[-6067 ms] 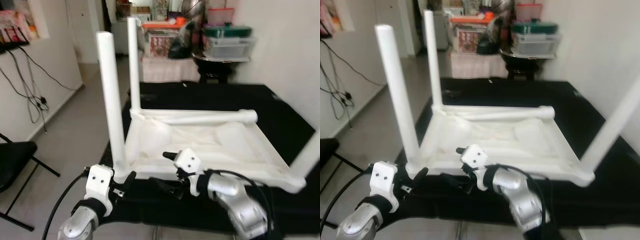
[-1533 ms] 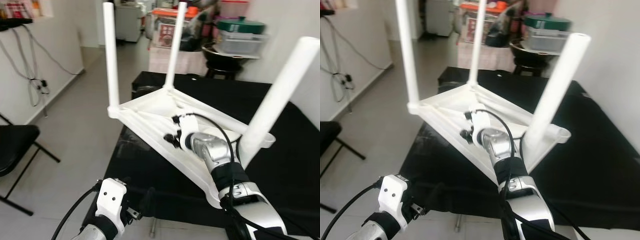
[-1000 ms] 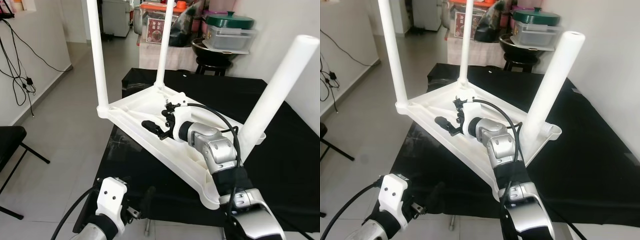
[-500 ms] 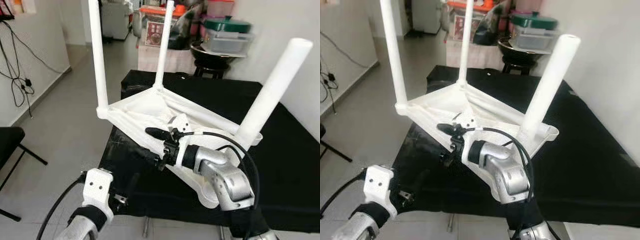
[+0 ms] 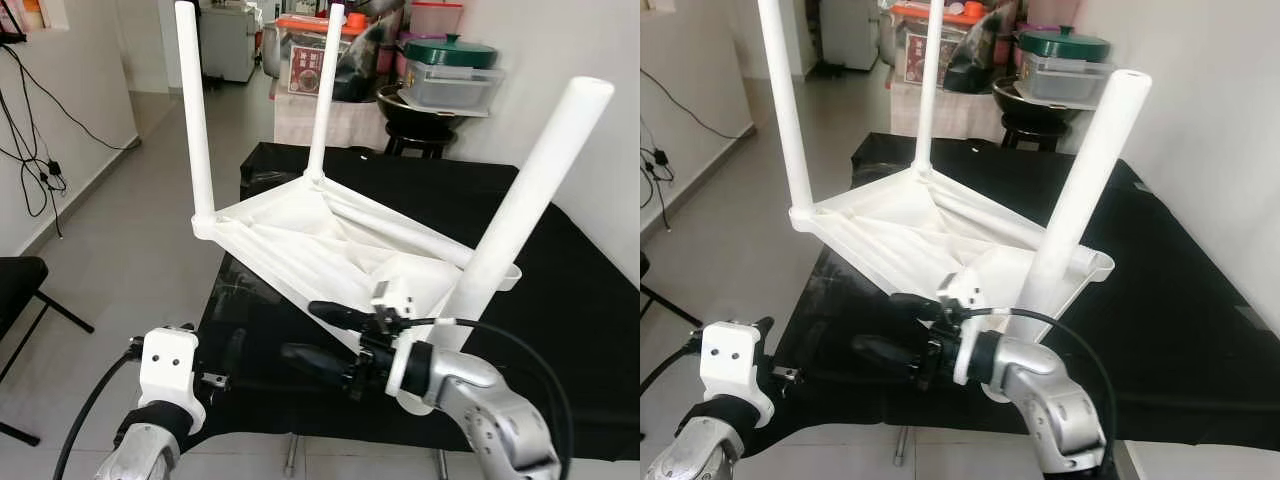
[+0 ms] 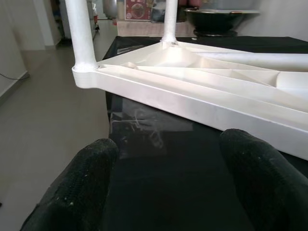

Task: Building children table

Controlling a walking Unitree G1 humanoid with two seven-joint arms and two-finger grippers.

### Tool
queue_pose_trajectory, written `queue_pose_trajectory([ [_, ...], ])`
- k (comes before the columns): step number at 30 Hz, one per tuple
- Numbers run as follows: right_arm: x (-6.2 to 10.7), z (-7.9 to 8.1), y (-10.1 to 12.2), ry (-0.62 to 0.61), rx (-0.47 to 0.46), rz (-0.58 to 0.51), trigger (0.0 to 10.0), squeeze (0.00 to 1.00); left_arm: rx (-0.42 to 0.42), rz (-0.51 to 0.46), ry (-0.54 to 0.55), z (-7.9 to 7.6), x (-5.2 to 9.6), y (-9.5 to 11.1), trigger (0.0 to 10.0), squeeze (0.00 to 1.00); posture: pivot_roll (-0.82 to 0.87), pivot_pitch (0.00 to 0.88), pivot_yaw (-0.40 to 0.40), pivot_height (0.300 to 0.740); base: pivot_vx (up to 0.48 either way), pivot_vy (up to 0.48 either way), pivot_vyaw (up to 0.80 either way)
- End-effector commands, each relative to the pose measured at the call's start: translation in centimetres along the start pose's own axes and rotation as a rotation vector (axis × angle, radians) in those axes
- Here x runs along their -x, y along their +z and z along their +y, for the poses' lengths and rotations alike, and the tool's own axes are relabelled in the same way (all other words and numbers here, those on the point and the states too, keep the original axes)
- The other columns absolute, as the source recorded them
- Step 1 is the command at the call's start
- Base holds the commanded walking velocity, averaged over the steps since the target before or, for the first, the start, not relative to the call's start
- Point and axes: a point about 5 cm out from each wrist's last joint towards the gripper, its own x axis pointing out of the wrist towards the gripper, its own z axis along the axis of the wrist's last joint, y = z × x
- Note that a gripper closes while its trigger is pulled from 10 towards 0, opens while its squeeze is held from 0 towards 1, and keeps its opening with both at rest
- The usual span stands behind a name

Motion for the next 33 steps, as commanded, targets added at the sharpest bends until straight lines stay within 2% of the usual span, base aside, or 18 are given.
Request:
queue_pose_trajectory([
  [1,0.3,0.2,0.2,0.009,0.000,-0.015,10.0,0.00,0.010,0.029,0.012,0.0,0.0,-0.6,10.0,0.00,-0.04,0.034,-0.078,0.740,0.000,0.000,0.00],
  [7,2.7,0.1,0.0,0.060,0.054,0.057,10.0,0.00,-0.001,0.031,0.024,0.3,0.0,-0.6,10.0,0.00,-0.03,0.040,-0.075,0.740,0.000,0.000,0.00],
  [12,3.8,-0.4,-0.1,0.053,0.090,0.108,10.0,0.00,-0.027,0.041,0.016,0.4,0.0,-0.6,10.0,0.00,-0.03,0.039,-0.074,0.740,0.000,0.000,0.00],
  [14,4.8,-0.8,0.2,0.069,0.118,0.158,10.0,0.00,-0.030,0.045,-0.015,0.2,0.2,-0.7,10.0,0.00,-0.02,0.041,-0.074,0.740,0.000,0.000,0.00],
  [18,5.7,-1.0,0.5,0.100,0.132,0.204,10.0,0.00,-0.030,0.049,-0.035,0.1,0.4,-0.7,10.0,0.00,-0.02,0.041,-0.074,0.740,0.000,-0.117,0.00],
  [19,5.7,-1.0,0.5,0.100,0.132,0.204,10.0,0.00,-0.030,0.049,-0.035,0.1,0.4,-0.7,10.0,0.00,-0.02,0.041,-0.074,0.740,0.000,-0.469,0.00],
  [22,7.6,-0.8,0.9,0.204,0.076,0.289,10.0,0.00,-0.027,0.055,-0.045,-0.1,0.5,-0.8,10.0,0.00,-0.02,0.040,-0.075,0.740,0.000,-0.471,0.00],
  [26,8.4,-0.6,1.0,0.250,0.044,0.320,10.0,0.00,-0.024,0.056,-0.044,-0.1,0.5,-0.9,10.0,0.00,-0.02,0.039,-0.076,0.740,0.000,-0.472,0.00],
  [28,9.3,-0.1,1.2,0.314,0.016,0.358,10.0,0.00,-0.020,0.056,-0.047,-0.2,0.5,-0.8,10.0,0.00,-0.02,0.040,-0.076,0.740,0.000,-0.472,0.00],
  [33,10.4,0.0,1.3,0.349,0.022,0.432,10.0,0.00,-0.017,0.058,-0.051,-0.2,0.6,-0.8,10.0,0.00,-0.02,0.041,-0.076,0.740,0.000,-0.472,0.00],
])
